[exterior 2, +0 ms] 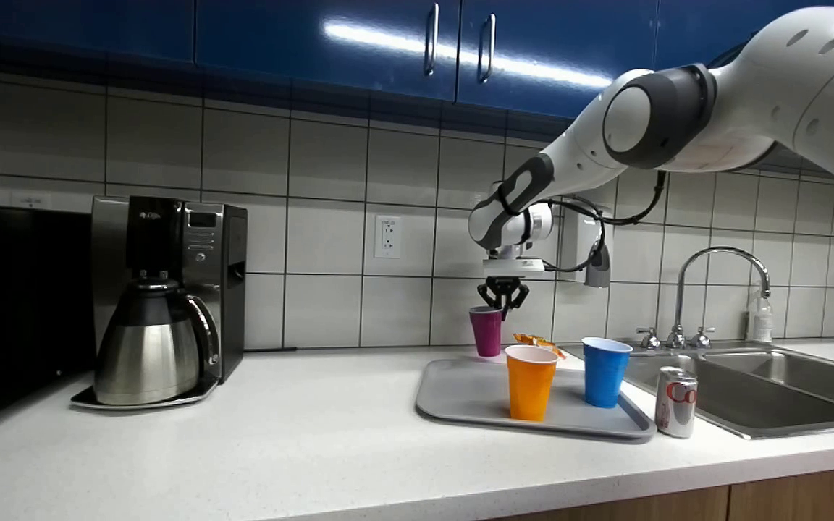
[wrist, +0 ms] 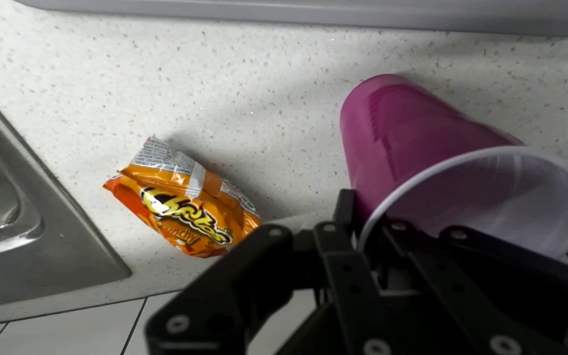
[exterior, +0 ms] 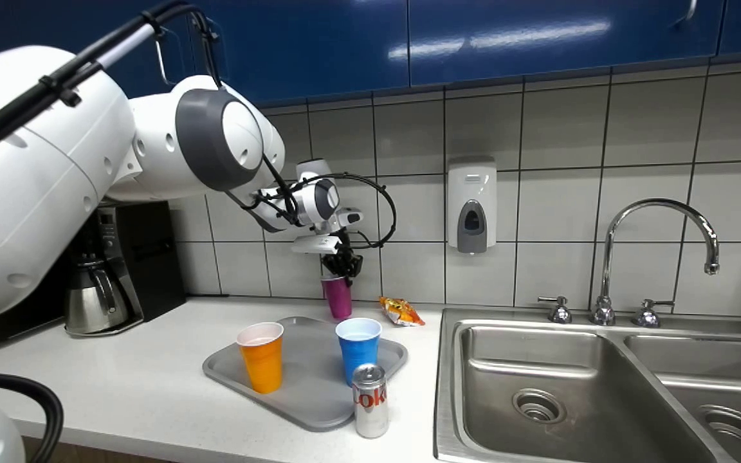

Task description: Put the cups on the tray

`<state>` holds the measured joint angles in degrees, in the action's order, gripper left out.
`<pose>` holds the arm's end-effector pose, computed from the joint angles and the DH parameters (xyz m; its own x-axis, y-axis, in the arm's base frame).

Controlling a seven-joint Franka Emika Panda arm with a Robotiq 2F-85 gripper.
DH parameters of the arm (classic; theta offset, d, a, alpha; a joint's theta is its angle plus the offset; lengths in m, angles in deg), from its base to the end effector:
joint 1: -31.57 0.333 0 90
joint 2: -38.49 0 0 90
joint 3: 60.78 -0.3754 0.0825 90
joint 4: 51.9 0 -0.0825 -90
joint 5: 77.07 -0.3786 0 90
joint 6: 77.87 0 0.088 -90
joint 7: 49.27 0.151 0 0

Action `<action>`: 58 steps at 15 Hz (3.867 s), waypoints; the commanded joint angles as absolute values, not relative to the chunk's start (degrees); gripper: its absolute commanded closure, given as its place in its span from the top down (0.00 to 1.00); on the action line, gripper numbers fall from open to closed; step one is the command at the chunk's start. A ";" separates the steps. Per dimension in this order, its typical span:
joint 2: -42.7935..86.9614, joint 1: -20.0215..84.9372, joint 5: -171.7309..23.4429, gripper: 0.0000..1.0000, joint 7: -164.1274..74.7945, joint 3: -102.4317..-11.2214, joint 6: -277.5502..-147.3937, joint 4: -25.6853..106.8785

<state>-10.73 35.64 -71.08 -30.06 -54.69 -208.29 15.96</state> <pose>0.8335 -0.0080 0.2934 0.9326 -0.2412 0.2684 -0.2734 -0.9577 0.0893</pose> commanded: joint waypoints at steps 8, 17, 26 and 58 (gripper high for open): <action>-1.25 35.03 -72.40 0.02 -33.20 -55.92 -211.47 28.61; 7.87 35.02 -72.26 0.02 -36.97 -57.27 -215.16 42.48; 14.44 35.13 -71.94 0.02 -39.99 -58.62 -215.89 54.84; 18.15 34.90 -72.38 0.02 -40.78 -58.17 -227.89 65.83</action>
<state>17.44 35.28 -72.11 -40.83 -58.05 -226.97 64.81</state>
